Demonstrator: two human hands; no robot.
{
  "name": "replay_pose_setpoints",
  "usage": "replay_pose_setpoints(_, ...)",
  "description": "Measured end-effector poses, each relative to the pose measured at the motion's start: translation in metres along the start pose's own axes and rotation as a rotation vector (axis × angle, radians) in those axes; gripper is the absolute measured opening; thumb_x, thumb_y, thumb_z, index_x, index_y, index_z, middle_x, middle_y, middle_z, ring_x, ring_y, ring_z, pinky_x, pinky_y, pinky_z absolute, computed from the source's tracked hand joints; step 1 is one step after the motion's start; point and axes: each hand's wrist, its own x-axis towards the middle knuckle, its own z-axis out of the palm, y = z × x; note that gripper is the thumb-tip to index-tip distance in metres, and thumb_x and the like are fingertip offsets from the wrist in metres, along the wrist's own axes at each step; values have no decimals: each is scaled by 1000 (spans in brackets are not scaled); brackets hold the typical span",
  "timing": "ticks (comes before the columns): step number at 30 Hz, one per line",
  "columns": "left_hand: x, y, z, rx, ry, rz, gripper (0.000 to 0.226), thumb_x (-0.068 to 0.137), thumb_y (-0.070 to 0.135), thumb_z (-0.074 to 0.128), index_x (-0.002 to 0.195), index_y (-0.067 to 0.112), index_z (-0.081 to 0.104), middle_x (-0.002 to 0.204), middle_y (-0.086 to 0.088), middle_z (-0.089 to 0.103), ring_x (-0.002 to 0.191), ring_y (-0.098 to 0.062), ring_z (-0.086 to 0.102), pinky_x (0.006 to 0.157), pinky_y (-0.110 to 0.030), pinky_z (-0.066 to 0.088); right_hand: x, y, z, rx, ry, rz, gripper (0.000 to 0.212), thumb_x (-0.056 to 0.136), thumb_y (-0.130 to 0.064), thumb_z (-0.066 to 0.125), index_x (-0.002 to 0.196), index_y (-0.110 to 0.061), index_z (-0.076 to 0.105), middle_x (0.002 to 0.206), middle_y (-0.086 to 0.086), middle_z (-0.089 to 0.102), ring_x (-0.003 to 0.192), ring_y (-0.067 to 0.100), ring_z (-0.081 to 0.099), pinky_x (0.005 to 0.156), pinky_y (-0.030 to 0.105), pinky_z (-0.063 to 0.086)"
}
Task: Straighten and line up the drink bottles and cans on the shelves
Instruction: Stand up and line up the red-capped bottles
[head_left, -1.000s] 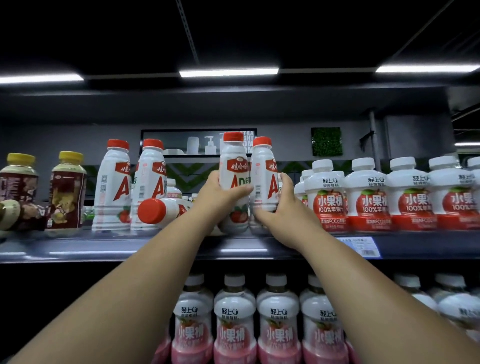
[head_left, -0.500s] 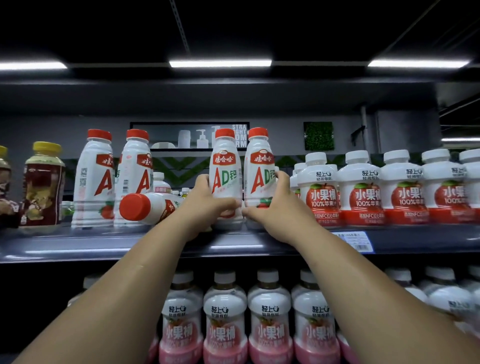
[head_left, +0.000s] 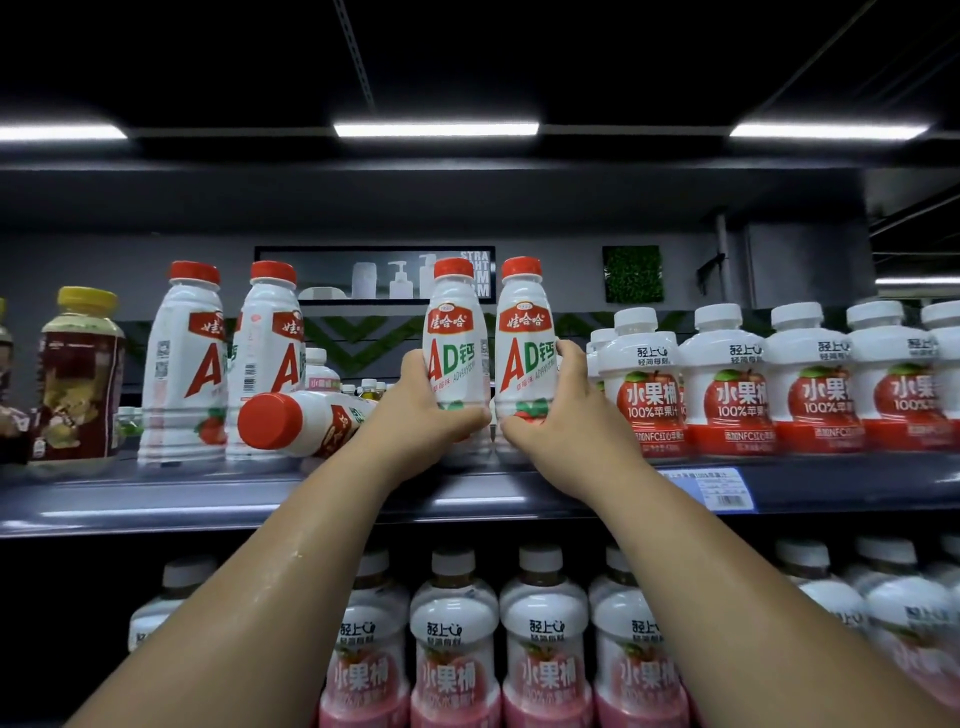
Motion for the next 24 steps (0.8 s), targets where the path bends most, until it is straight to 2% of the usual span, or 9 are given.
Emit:
replay_pose_setpoints(7, -1, 0, 1, 11, 18, 23, 73, 68, 42, 85, 122, 28, 38, 110, 10, 59, 100, -10, 61, 87, -37, 55, 1, 1, 4, -19, 40, -4, 100, 75, -56, 69, 150, -26, 9, 137, 4, 52, 117, 28, 55, 86, 39, 48)
replay_pose_setpoints(11, -18, 6, 1, 144, 198, 218, 87, 75, 38, 77, 145, 35, 24, 126, 8, 40, 114, -9, 45, 93, -30, 41, -6, -4, 3, -26, 94, -69, 103, 75, -56, 69, 152, -27, 7, 144, 1, 36, 127, 23, 42, 98, 41, 42)
replay_pose_setpoints(14, -43, 6, -13, 314, 149, 338, 85, 80, 35, 71, 149, 31, 22, 139, 5, 34, 123, -11, 40, 104, -31, 39, -15, -8, 4, -33, 237, -208, 94, 76, -51, 66, 152, -19, 19, 149, 8, 34, 136, 28, 34, 112, 49, 34)
replay_pose_setpoints(16, -62, 5, -30, 414, 131, 437, 75, 82, 34, 68, 147, 26, 32, 142, 4, 35, 125, -12, 41, 105, -32, 42, -24, -15, 10, -16, 337, -363, 84, 78, -49, 58, 148, -13, 31, 149, 15, 37, 139, 33, 33, 115, 54, 30)
replay_pose_setpoints(17, -72, 6, -41, 427, 152, 504, 69, 82, 33, 67, 144, 23, 39, 141, 2, 39, 123, -13, 44, 101, -33, 45, -30, -24, 15, 12, 357, -440, 79, 79, -47, 57, 145, -11, 35, 147, 16, 40, 138, 33, 34, 116, 51, 29)
replay_pose_setpoints(20, -97, 12, -72, 391, 258, 704, 53, 80, 28, 61, 130, 11, 54, 129, -6, 53, 114, -19, 53, 93, -32, 48, -46, -64, 31, 101, 275, -629, 67, 79, -40, 56, 138, -11, 45, 136, 12, 51, 128, 24, 41, 112, 35, 30)
replay_pose_setpoints(22, -107, 11, -93, 391, 369, 778, 48, 77, 19, 63, 124, 7, 55, 121, -10, 57, 109, -24, 56, 92, -33, 47, -46, -94, 43, 122, 131, -665, 68, 75, -40, 53, 136, -12, 49, 132, 8, 55, 122, 22, 46, 107, 34, 36)
replay_pose_setpoints(24, -111, 4, -112, 399, 448, 737, 50, 75, 13, 66, 123, 8, 52, 116, -5, 57, 106, -23, 55, 91, -31, 44, -41, -117, 55, 113, -14, -606, 71, 75, -42, 55, 141, -16, 47, 135, 5, 54, 122, 23, 48, 106, 37, 39)
